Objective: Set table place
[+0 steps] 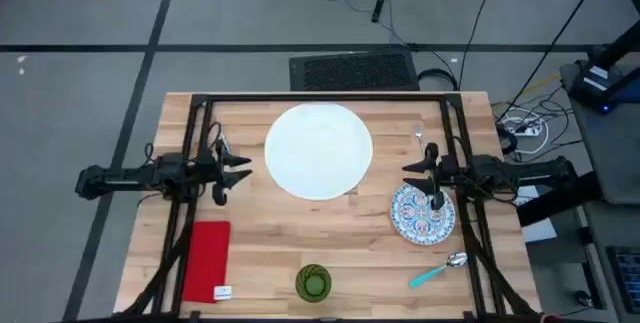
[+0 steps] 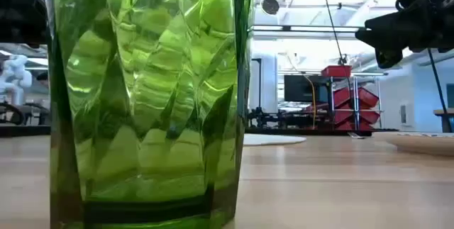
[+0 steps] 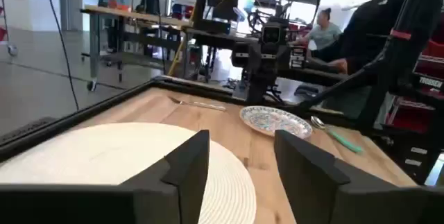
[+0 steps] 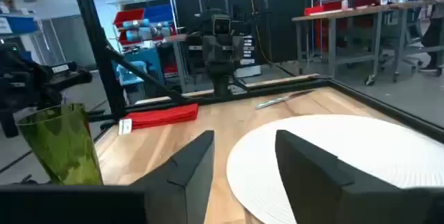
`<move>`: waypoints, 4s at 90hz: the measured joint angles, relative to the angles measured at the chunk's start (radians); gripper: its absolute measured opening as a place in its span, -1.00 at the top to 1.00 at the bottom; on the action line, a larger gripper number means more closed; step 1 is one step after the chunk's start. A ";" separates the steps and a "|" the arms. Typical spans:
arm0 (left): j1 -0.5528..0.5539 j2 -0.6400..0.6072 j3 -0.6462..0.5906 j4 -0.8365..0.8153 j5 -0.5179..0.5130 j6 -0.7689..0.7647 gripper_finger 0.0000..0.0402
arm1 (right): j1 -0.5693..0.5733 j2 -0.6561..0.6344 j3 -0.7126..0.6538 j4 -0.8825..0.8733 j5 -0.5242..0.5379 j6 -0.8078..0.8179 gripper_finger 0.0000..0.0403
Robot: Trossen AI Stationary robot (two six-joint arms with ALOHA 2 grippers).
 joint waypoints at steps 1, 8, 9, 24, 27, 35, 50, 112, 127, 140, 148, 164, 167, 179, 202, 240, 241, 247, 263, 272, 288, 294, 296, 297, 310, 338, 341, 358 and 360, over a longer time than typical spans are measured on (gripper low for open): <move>0.000 0.000 0.000 0.000 0.000 0.000 0.26 | 0.000 0.000 0.000 0.000 0.000 0.000 0.30; 0.000 0.000 0.000 0.000 0.000 0.000 0.26 | 0.000 0.000 0.000 0.000 0.000 0.000 0.30; 0.000 0.000 0.000 0.000 0.000 0.000 0.26 | 0.000 0.000 0.000 0.000 0.000 0.000 0.30; 0.000 0.000 0.000 0.000 0.000 0.000 0.26 | 0.000 0.000 0.000 0.000 0.000 0.000 0.30; 0.000 0.000 0.000 0.000 0.000 0.000 0.26 | 0.000 0.000 0.000 0.000 0.000 0.000 0.30; 0.000 0.000 0.000 0.000 0.000 0.000 0.26 | 0.000 0.000 0.000 0.000 0.000 0.000 0.30; 0.000 0.000 0.000 0.000 0.000 0.000 0.26 | 0.000 0.000 0.000 0.000 0.000 0.000 0.30; 0.000 0.000 0.000 0.000 0.000 0.000 0.26 | 0.000 0.000 0.000 0.000 0.000 0.000 0.30; 0.000 0.000 0.000 0.000 0.000 0.000 0.26 | 0.000 0.000 0.000 0.000 0.000 0.000 0.30; 0.000 0.000 0.000 0.000 0.000 0.000 0.26 | 0.000 0.000 0.000 0.000 0.000 0.000 0.30; 0.000 0.000 0.000 0.000 0.000 0.000 0.26 | 0.000 0.000 0.000 0.000 0.000 0.000 0.30; 0.000 0.000 0.000 0.000 0.000 0.000 0.26 | 0.000 0.000 0.000 0.000 0.000 0.000 0.30; 0.000 0.000 0.000 0.000 0.000 0.000 0.26 | 0.000 0.000 0.000 0.000 0.000 0.000 0.30; 0.000 0.000 0.000 0.000 0.000 0.000 0.26 | 0.000 0.000 0.000 0.000 0.000 0.000 0.30; 0.000 0.000 0.000 0.000 0.000 0.000 0.26 | 0.000 0.000 0.000 0.000 0.000 0.000 0.30; 0.000 0.000 0.000 0.000 0.000 0.000 0.26 | 0.000 0.000 0.000 0.000 0.000 0.000 0.30; 0.000 0.000 0.000 0.000 0.000 0.000 0.26 | 0.000 0.000 0.000 0.000 0.000 0.000 0.30; 0.000 0.000 0.000 0.000 0.000 0.000 0.26 | 0.000 0.000 0.000 0.000 0.000 0.000 0.30; 0.000 0.000 0.000 0.000 0.000 0.000 0.26 | 0.000 0.000 0.000 0.000 0.000 0.000 0.30; 0.000 0.000 0.000 0.000 0.000 0.000 0.26 | 0.000 0.000 0.000 0.000 0.000 0.000 0.30; 0.000 0.000 0.000 0.000 0.000 0.000 0.26 | 0.000 0.000 0.000 0.000 0.000 0.000 0.30; 0.000 0.000 0.000 0.000 0.000 0.000 0.26 | 0.000 0.000 0.000 0.000 0.000 0.000 0.30; 0.000 0.000 0.000 0.000 0.000 0.000 0.26 | 0.000 0.000 0.000 0.000 0.000 0.000 0.30; 0.000 0.000 0.000 0.000 0.000 0.000 0.26 | 0.000 0.000 0.000 0.000 0.000 0.000 0.30; 0.000 0.000 0.000 0.000 0.000 0.000 0.26 | 0.000 0.000 0.000 0.000 0.000 0.000 0.30; 0.000 0.000 0.000 0.025 -0.067 -0.100 0.26 | 0.000 0.000 0.000 0.000 0.000 -0.001 0.30; 0.000 0.000 0.001 0.044 -0.067 -0.105 0.26 | 0.000 0.000 0.000 0.000 0.000 0.005 0.30; 0.000 0.000 0.064 0.065 -0.053 -0.097 0.26 | 0.000 0.000 0.038 -0.007 -0.001 0.030 0.30; 0.000 0.000 0.073 0.066 -0.053 -0.097 0.26 | 0.000 0.000 0.046 -0.007 -0.002 0.029 0.30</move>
